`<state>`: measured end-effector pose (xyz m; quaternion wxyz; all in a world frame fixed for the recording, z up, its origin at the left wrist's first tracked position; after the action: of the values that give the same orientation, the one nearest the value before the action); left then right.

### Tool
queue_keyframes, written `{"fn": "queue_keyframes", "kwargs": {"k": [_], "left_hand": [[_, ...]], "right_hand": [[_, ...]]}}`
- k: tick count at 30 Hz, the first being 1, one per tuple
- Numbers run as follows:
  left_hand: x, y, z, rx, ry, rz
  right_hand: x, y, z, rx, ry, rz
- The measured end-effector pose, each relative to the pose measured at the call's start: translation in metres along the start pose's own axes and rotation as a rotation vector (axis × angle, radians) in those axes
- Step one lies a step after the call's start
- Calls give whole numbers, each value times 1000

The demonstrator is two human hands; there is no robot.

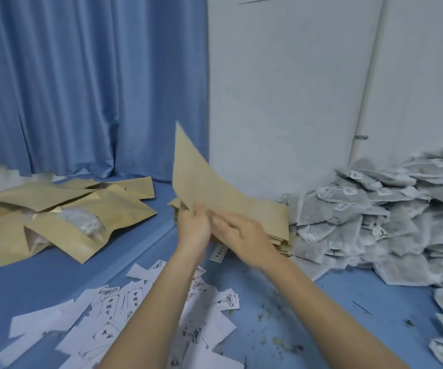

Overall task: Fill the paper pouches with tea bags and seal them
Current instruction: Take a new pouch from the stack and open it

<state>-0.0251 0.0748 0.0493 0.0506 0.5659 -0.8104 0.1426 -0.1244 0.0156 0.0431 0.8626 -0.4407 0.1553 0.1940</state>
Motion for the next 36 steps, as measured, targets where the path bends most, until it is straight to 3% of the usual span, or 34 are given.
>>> {"fn": "queue_keyframes", "kwargs": {"k": [3,5,7,11,13,15,17,19,21,23,27,31,36], "left_hand": [[-3,28,-30,496,-191,94],[-1,47,-39,765,-338,199],[-4,60,-41,941,-489,171],[-13,74,-36,1130,-661,100],[-12,79,-25,1113,-845,211],[-10,83,-5,986,-1030,456],[-10,88,13,643,-990,736],[-7,97,11,297,-738,869],[2,102,1,145,-441,767],[13,95,-5,40,-248,508],[30,82,-6,37,-237,191],[31,81,-4,175,-323,113],[35,89,-9,259,-335,122]], "right_hand": [[-32,-15,31,447,-653,-165],[-59,-22,46,531,-940,-231],[-85,-22,55,538,-973,-268],[-108,-4,37,654,-859,-383],[-105,6,22,744,-888,-385],[-100,16,6,838,-900,-391],[-93,26,-7,914,-896,-381],[-85,33,-17,939,-860,-327],[-79,38,-23,926,-792,-294],[-78,41,-23,887,-729,-304],[-80,44,-17,760,-630,-237],[-88,43,-17,687,-551,-182],[-83,46,-24,775,-719,-109]]}}
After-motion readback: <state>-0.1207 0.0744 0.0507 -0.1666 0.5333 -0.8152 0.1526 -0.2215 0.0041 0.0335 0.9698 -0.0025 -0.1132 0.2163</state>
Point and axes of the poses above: each hand's wrist, its own y-axis away from the middle knuckle, its own x-axis out of the palm, z = x × y, the point moved 4 cm from there along -y, towards the middle knuckle, and after that the axes turned 14 degrees about -z, right-handed, at the moved point
